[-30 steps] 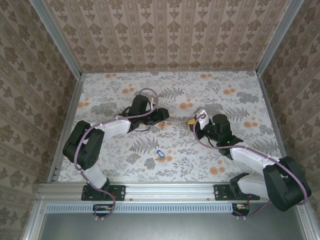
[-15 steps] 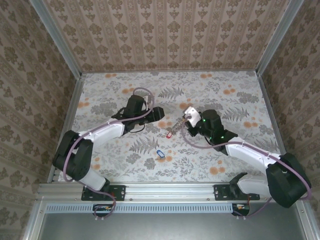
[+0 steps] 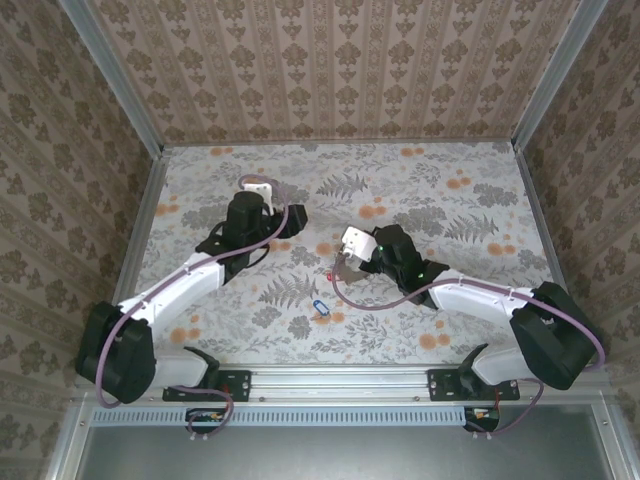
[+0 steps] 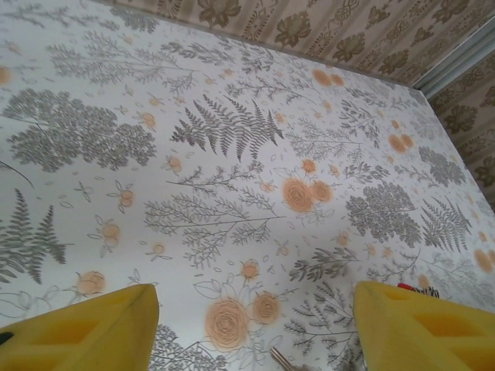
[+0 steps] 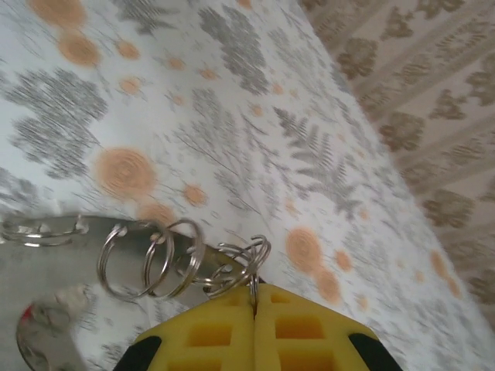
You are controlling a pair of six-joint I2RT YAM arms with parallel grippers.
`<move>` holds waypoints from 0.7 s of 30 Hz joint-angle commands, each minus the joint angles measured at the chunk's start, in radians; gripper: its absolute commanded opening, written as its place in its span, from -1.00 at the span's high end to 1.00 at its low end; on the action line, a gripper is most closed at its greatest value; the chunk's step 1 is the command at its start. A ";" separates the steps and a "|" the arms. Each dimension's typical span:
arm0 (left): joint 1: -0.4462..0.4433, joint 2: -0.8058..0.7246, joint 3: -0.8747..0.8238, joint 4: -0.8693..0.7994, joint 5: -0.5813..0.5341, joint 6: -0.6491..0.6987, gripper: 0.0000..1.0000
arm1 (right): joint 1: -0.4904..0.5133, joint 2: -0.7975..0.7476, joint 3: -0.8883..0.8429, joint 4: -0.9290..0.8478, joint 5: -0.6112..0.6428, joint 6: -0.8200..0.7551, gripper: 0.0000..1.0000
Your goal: Put the keys on the keyring
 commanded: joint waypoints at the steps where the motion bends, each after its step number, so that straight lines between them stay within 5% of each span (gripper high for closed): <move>1: 0.008 -0.049 -0.039 0.101 0.038 0.122 -0.33 | -0.115 -0.079 -0.013 0.011 -0.362 0.179 1.00; 4: 0.012 -0.070 -0.071 0.200 0.135 0.239 -0.32 | -0.179 -0.110 0.000 -0.032 -0.569 0.206 1.00; 7: 0.016 -0.073 -0.063 0.204 0.209 0.331 -0.30 | -0.204 -0.130 0.009 -0.062 -0.644 0.175 1.00; 16: 0.016 -0.044 -0.004 0.149 0.256 0.397 -0.28 | 0.004 -0.083 -0.002 -0.092 -0.075 -0.282 1.00; 21: 0.016 -0.034 -0.002 0.142 0.246 0.386 -0.26 | 0.057 -0.077 -0.063 0.004 -0.049 -0.379 1.00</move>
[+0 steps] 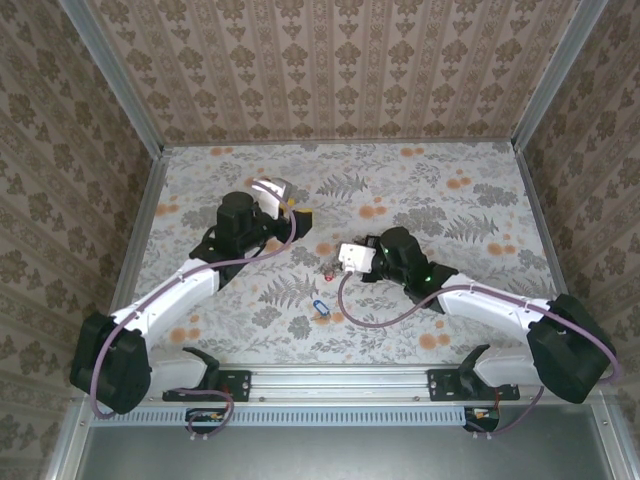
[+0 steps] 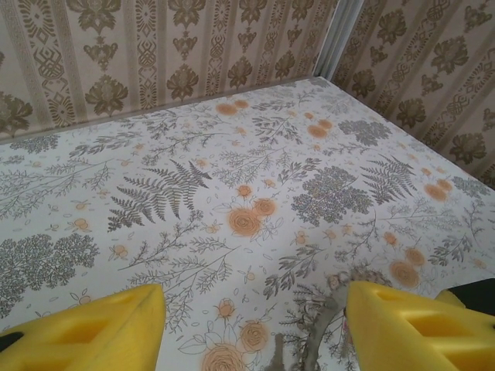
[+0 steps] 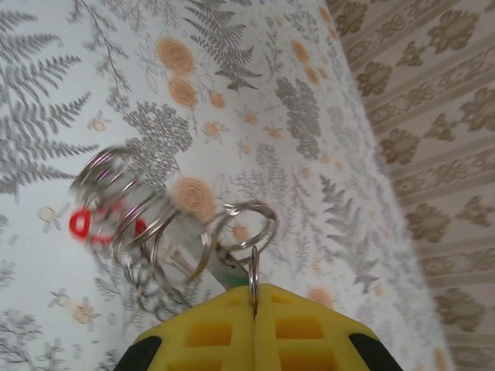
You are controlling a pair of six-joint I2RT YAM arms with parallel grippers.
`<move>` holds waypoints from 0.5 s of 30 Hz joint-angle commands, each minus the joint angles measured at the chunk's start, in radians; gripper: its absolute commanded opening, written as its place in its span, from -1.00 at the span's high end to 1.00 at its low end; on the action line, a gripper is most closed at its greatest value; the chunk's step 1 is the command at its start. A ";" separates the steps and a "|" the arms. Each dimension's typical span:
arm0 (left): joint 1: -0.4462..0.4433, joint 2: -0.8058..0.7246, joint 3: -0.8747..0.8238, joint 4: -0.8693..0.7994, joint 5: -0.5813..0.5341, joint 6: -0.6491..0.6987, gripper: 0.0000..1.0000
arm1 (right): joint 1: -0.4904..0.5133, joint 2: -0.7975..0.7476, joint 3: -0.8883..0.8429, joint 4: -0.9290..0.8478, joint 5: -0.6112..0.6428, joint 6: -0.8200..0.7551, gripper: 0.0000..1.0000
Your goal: Put the keys on the keyring
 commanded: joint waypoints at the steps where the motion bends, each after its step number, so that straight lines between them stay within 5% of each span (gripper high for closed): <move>1: 0.003 0.011 0.028 -0.003 0.016 0.025 -0.26 | 0.022 0.002 -0.054 0.071 0.065 -0.140 1.00; 7: 0.005 0.010 0.033 -0.021 0.023 0.024 -0.25 | 0.029 -0.002 -0.051 0.067 0.042 -0.060 1.00; 11: 0.004 0.010 0.035 -0.023 0.038 0.025 -0.24 | -0.083 -0.063 -0.031 0.007 -0.244 0.171 1.00; 15: 0.004 0.015 0.038 -0.015 0.068 0.024 -0.25 | -0.125 -0.080 -0.025 -0.021 -0.326 0.256 1.00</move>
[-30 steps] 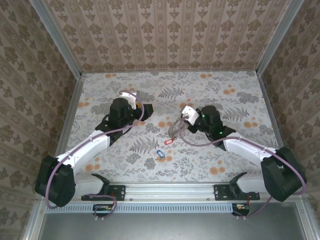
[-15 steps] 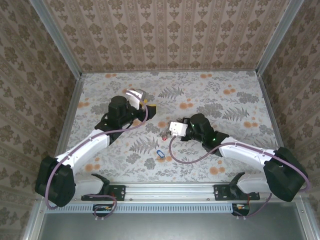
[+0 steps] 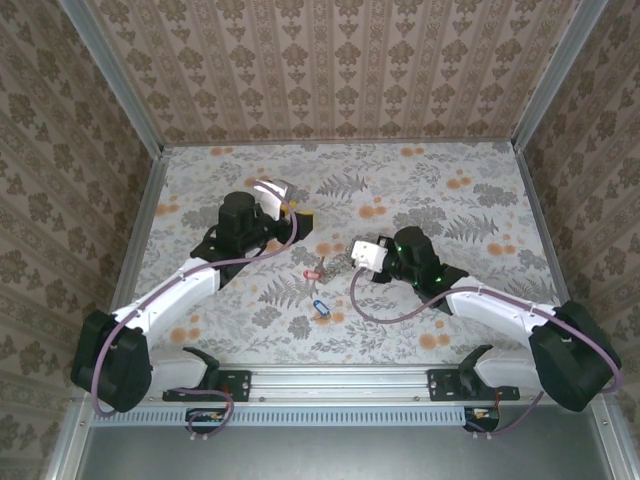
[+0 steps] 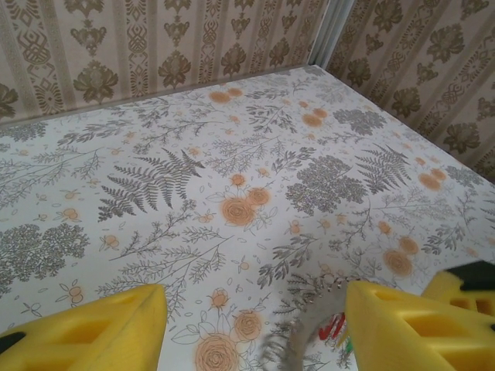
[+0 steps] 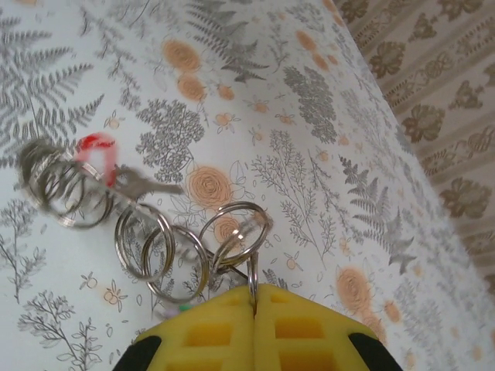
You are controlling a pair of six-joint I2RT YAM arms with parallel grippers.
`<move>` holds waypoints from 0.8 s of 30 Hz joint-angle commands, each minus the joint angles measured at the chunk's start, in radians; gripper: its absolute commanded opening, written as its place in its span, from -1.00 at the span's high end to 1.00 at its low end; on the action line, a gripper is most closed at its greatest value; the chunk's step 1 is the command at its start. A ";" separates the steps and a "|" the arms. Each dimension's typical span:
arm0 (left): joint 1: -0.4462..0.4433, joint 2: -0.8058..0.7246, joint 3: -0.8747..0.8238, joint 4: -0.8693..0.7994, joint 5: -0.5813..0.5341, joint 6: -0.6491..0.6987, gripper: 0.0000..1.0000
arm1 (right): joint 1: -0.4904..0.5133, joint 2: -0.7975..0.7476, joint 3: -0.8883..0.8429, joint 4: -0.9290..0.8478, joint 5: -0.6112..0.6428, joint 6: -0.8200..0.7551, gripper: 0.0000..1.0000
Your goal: Put the keys on the keyring
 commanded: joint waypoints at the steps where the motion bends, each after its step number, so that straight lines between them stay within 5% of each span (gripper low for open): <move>1: 0.004 0.012 0.034 0.012 0.053 0.025 -0.25 | -0.016 -0.031 0.027 -0.020 -0.139 0.126 1.00; 11: -0.012 0.137 0.141 -0.045 0.186 -0.068 -0.26 | -0.028 -0.034 0.019 -0.007 -0.046 0.117 1.00; 24: -0.082 0.419 0.396 -0.382 0.329 -0.222 -0.15 | -0.030 -0.028 0.001 0.047 -0.007 0.137 1.00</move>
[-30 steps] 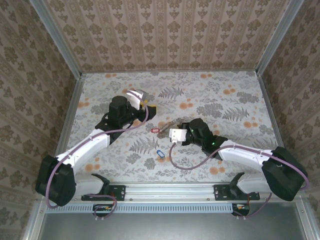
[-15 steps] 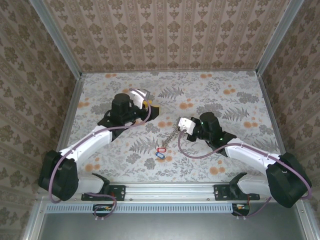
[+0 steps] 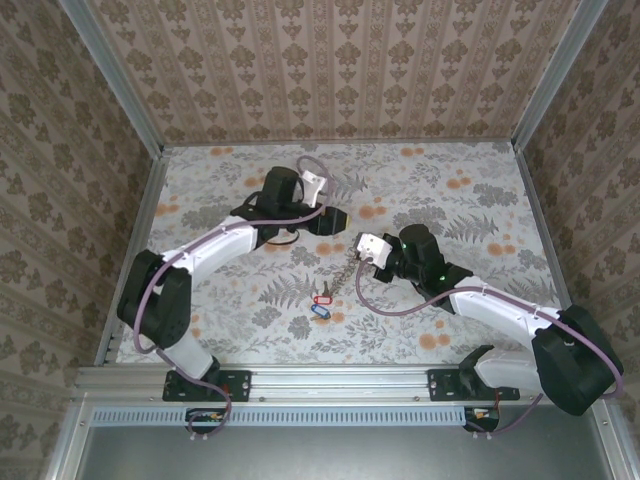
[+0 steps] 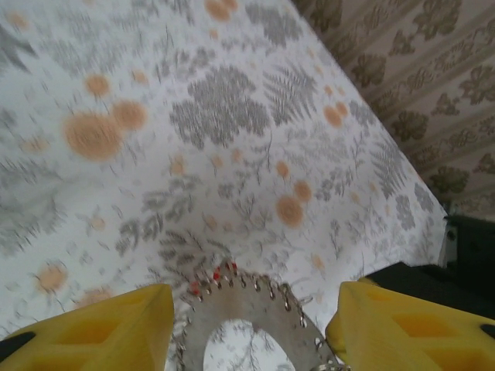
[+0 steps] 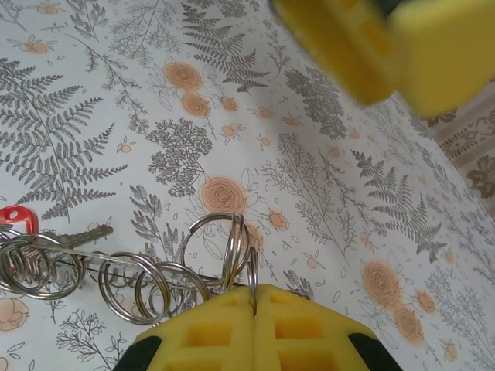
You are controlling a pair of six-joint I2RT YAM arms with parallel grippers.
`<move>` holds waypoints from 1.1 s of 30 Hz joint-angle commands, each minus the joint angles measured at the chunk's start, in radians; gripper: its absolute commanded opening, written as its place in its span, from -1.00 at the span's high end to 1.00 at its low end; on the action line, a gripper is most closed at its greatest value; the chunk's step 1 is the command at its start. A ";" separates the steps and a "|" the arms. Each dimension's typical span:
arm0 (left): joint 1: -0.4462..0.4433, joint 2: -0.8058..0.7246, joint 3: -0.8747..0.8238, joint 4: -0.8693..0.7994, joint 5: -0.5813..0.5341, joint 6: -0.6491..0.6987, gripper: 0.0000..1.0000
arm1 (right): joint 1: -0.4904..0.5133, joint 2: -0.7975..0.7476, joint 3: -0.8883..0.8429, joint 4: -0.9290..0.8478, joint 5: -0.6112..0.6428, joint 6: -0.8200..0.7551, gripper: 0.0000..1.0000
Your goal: Put the keys on the keyring
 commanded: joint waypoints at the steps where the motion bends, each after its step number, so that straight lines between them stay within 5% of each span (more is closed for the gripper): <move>1: -0.010 0.023 0.033 -0.115 0.053 -0.040 -0.15 | -0.006 -0.016 0.002 0.060 0.029 0.024 1.00; 26: -0.050 0.043 0.046 -0.260 0.089 0.019 0.06 | -0.020 -0.002 -0.002 0.092 0.064 0.086 1.00; 33: -0.051 0.034 0.052 -0.273 0.185 0.065 0.06 | -0.024 -0.003 -0.004 0.090 0.054 0.097 1.00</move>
